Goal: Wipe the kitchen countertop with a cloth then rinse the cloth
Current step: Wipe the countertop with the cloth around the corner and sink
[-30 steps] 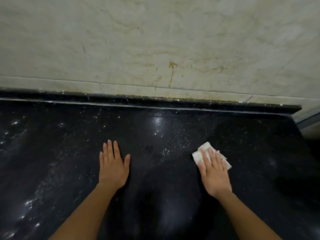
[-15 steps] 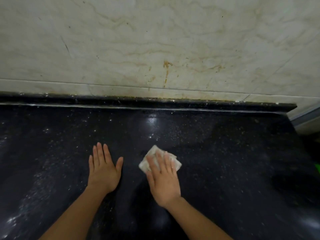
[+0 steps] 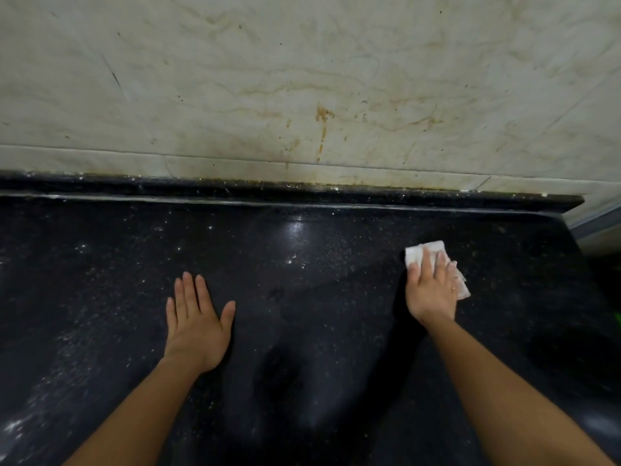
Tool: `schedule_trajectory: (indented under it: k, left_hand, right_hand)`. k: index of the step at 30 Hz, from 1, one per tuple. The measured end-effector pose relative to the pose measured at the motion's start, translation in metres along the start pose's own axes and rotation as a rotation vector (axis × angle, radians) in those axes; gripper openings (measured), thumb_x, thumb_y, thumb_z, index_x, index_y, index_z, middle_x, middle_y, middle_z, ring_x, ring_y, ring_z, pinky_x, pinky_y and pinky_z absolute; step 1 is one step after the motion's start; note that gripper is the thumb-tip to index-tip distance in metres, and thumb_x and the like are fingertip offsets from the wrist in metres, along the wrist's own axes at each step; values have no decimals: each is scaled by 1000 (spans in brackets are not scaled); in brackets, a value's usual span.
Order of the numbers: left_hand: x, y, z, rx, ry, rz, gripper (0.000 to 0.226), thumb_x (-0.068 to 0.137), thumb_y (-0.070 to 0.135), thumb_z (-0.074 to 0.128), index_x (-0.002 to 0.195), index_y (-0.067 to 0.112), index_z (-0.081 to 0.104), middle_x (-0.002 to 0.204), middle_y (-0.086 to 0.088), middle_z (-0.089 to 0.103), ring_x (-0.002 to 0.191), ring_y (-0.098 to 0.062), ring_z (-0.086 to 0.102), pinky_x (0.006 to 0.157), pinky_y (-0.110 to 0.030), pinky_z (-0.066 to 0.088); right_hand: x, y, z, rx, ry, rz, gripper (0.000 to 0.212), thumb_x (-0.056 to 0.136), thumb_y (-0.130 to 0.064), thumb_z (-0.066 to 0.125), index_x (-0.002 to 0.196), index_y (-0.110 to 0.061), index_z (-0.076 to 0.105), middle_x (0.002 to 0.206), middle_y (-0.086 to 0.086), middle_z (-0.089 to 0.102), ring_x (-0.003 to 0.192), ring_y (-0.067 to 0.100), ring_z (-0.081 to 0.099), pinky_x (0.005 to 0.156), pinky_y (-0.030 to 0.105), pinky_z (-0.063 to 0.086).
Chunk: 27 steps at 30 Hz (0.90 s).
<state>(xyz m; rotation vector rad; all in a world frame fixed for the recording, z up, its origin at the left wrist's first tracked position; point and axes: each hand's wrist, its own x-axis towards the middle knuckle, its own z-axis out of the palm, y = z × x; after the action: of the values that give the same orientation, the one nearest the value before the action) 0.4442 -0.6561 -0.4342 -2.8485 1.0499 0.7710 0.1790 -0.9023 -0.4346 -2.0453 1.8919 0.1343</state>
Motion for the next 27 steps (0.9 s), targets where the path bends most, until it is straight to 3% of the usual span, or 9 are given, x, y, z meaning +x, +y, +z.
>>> schedule_trajectory:
  k: [3,9,12,14,17,19,22,25,27]
  left_hand:
    - [0,1,-3,6,-27,0,74,96,53,8,145,5,-22,152,-14,-29,141,-24,-27,114,-39,-16]
    - [0,3,-8,24,-119,-18,75,96,54,6,143,6,-26,150,-12,-35,139,-22,-31,114,-39,-17]
    - [-1,5,-11,25,-134,-32,75,96,54,6,143,7,-27,150,-11,-36,139,-22,-31,114,-39,-17]
    - [-1,6,-13,21,-144,-31,74,96,54,6,143,7,-27,150,-11,-36,139,-22,-31,115,-39,-17]
    - [-3,6,-14,13,-145,-25,74,96,54,7,144,8,-27,150,-11,-36,139,-22,-31,114,-39,-17]
    - [-3,6,-14,11,-143,-20,74,96,54,7,143,8,-27,149,-10,-36,139,-22,-32,114,-38,-18]
    - [-3,5,-13,10,-148,-21,74,96,54,6,143,8,-28,149,-10,-37,138,-22,-33,113,-38,-18]
    - [-1,5,-12,10,-142,-20,74,96,54,6,143,8,-28,149,-11,-37,138,-22,-33,114,-38,-18]
    - [0,5,-12,14,-141,-19,74,96,53,6,143,7,-28,150,-12,-36,139,-23,-32,113,-38,-17]
  right_hand:
    - [-6,-39,15,8,17,27,54,103,-39,14,152,-28,-4,160,8,-7,146,31,-12,116,46,-8]
    - [-81,-110,57,-125,-108,-637,66,90,-54,1,152,-30,4,160,7,-3,146,27,-13,116,38,-12]
    - [-83,-101,49,-141,-212,-885,60,93,-55,12,150,-37,8,160,-4,-5,145,18,-17,114,31,-18]
    - [-63,-85,39,-175,-193,-963,58,94,-54,15,150,-37,15,160,-5,4,147,19,-5,118,33,-6]
    - [-20,-53,25,-184,-64,-739,61,94,-49,16,147,-22,27,154,10,26,142,32,20,117,39,11]
    - [7,-25,15,-202,23,-529,57,99,-42,18,150,-17,20,156,13,21,144,31,14,118,40,5]
    - [33,7,-4,-128,8,-183,56,102,-41,17,153,-22,2,161,8,-2,147,25,-6,119,40,-4]
    - [46,-6,-15,15,6,90,56,102,-42,18,152,-27,0,160,6,-7,146,29,-10,116,44,-5]
    - [46,-33,-11,36,4,168,55,102,-42,18,152,-26,0,160,8,-6,145,33,-11,115,48,-7]
